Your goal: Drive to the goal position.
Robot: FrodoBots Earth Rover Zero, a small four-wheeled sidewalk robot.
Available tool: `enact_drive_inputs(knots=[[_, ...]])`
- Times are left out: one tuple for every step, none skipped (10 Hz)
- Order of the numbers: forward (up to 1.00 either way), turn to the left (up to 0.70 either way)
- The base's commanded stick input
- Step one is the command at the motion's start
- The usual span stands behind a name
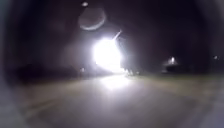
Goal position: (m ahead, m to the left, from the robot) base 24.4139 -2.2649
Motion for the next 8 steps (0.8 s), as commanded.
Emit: enact_drive_inputs(knots=[[1.0, 0.04], [1.0, 0.06], [1.0, 0.08], [1.0, 0.09], [1.0, 0.08], [1.0, 0.07], [1.0, 0.05], [1.0, 0.04]])
